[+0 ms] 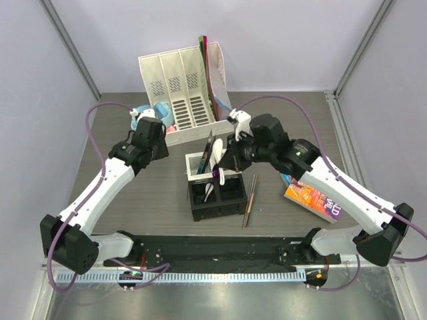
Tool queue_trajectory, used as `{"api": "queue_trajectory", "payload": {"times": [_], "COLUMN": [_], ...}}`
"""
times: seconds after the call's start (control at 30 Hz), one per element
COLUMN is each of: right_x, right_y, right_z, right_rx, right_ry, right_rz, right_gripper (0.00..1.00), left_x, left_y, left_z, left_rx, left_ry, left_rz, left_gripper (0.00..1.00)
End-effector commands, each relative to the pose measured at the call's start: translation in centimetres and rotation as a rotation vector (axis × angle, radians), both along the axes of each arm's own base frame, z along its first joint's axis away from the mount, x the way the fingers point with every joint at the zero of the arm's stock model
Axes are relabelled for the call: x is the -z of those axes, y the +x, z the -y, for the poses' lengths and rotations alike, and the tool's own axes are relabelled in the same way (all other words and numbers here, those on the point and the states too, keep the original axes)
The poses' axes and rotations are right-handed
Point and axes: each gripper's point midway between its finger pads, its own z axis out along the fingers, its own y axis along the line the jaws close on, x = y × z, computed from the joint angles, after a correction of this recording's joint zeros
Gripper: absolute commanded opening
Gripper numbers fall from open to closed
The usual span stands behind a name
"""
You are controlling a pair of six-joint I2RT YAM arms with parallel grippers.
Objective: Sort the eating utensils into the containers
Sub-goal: Place the spoon in the storage box.
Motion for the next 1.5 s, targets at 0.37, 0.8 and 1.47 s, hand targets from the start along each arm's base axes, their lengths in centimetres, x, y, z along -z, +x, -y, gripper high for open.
{"api": "queue_trajectory", "payload": {"times": [0.37, 0.8, 1.47], "right_x": [5.1, 9.9, 11.1], "right_y": [-0.3, 0.0, 1.1], "right_z": [-6.3, -6.9, -4.5], "right_rx": [-0.158, -0.161, -0.02], "right_ry": [-0.07, -0.11, -0.102], "right_rz": [0.08, 0.104, 0.237], "right_gripper": [0.01, 0.01, 0.49], "left_x": [0.6, 1.4, 2.1], "left_y": [-1.4, -1.6, -1.0], "left_z": [-0.2, 0.0, 0.4], "left_rx": [-0.003, 0.002, 0.02], "left_ry": [-0.033, -0.043, -0.032], "left_rz": [-0.008, -0.023, -0.038], "left_gripper": [0.37, 0.37, 0.37]}}
